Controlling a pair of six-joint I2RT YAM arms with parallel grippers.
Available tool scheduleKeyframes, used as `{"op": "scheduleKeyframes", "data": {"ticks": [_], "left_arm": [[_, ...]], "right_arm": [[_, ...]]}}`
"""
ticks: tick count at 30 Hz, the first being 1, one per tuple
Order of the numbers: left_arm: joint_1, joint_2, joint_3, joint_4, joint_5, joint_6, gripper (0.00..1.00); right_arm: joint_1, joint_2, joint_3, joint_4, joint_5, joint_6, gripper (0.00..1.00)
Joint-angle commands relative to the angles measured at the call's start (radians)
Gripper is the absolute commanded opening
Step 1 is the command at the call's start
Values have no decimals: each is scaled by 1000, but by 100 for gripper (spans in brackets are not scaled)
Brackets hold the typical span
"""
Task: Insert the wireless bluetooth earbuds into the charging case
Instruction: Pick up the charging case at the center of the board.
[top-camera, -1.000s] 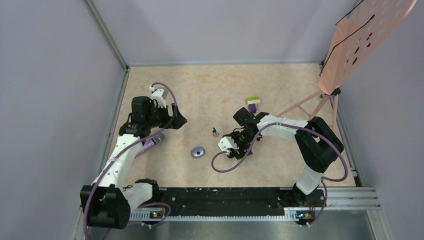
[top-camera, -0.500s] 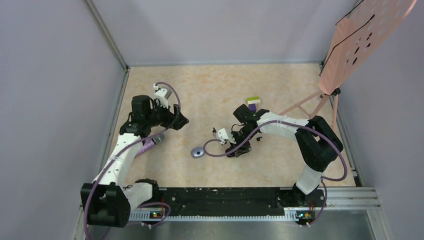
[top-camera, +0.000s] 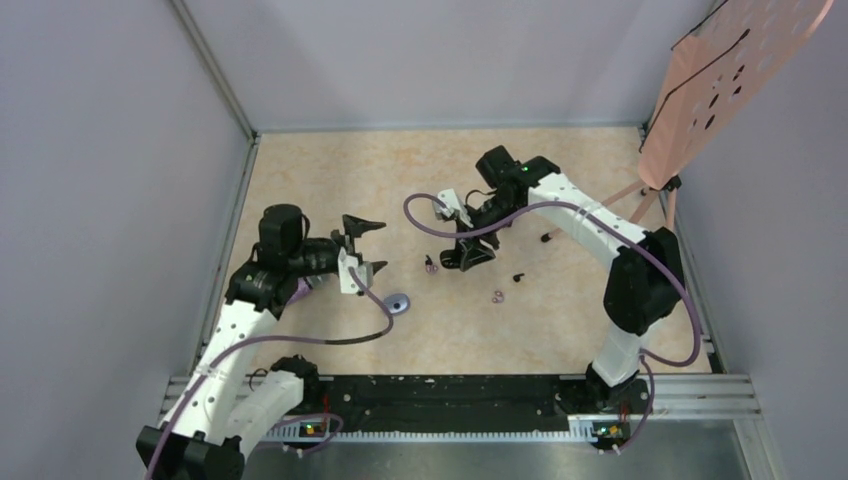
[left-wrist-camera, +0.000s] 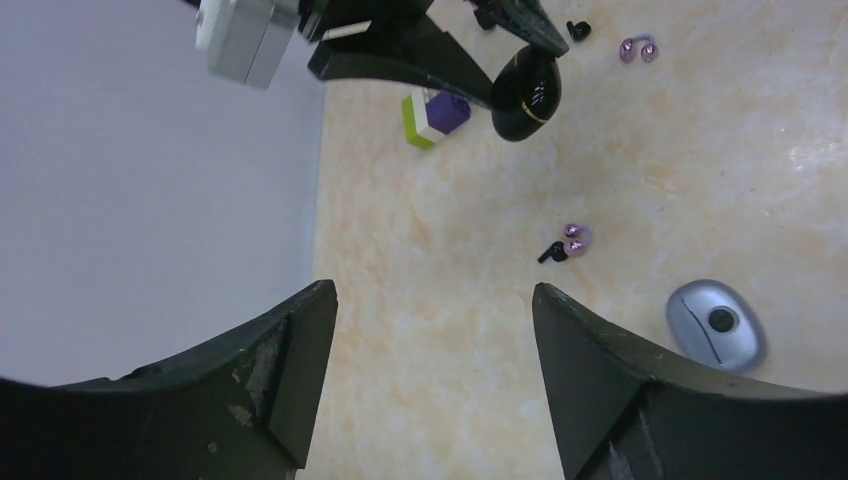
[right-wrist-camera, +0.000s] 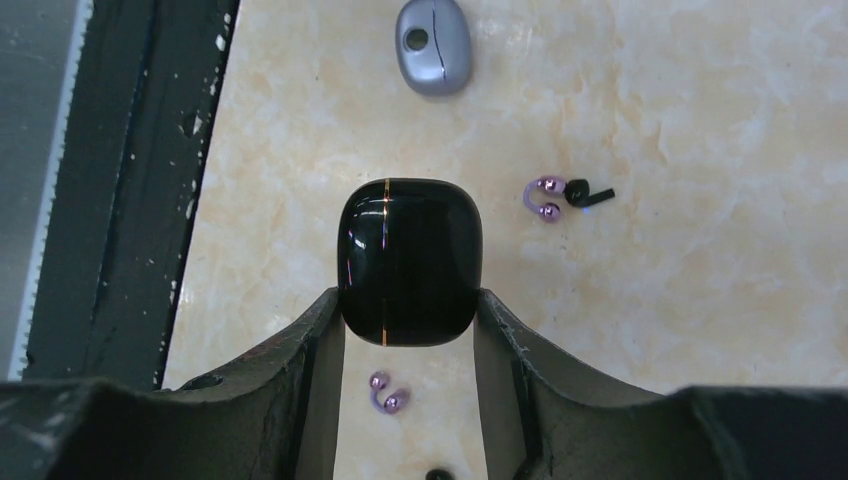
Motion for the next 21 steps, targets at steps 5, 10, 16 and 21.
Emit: {"op": "scheduleKeyframes", "data": {"ticks": [5,10,16,21], "left_arm": [[-81,90,9,81,169,340,64],[-162,148,8,84,154,453,65],[-234,205,-48,300,92,417,64],[-254,261,-60,401,61,427,61]], "right_arm": [[4,49,174,-118,-122,-16,21],[16,67,249,-119,-147,0,22],[53,82,283,-121,-142,-15,23],[70,88,294,-135,-131,-39,23]]}}
